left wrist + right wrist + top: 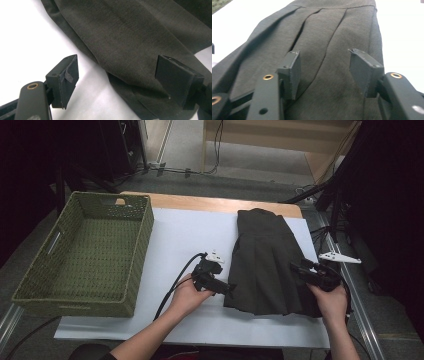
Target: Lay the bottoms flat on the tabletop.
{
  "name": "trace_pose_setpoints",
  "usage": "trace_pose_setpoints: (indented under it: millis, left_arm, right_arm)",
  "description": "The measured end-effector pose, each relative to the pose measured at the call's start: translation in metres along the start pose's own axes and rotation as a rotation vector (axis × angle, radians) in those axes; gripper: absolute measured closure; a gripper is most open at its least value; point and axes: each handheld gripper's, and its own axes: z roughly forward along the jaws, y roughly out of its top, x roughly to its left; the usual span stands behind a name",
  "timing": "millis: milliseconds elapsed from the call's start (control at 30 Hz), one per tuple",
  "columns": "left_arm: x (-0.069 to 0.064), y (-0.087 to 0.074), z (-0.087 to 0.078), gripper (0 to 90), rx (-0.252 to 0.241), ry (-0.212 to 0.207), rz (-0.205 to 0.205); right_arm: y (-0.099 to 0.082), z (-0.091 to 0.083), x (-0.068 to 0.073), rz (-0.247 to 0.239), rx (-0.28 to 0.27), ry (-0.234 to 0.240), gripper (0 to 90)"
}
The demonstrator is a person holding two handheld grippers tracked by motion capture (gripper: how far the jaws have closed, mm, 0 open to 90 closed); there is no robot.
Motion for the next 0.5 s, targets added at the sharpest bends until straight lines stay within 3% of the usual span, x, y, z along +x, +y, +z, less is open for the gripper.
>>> trace_pose_setpoints:
  millis: [267,367,467,500]
  left_arm:
    - [0.003,0.0,0.003,13.8,-0.003,0.01,0.001]
    - [0.004,0.001,0.006,13.5,-0.002,0.012,-0.004]
    - [0.004,0.003,0.008,4.3,0.003,0.026,-0.001]
    - [0.005,0.005,0.01,0.6,0.009,0.038,-0.005]
  right_arm:
    - [0.008,0.011,-0.01,0.019,-0.005,0.0,34.7]
    - [0.012,0.02,-0.016,0.034,-0.01,0.026,25.6]
    - [0.014,0.025,-0.018,0.042,-0.006,0.03,22.3]
    - [0.016,0.03,-0.02,0.038,0.006,0.036,17.2]
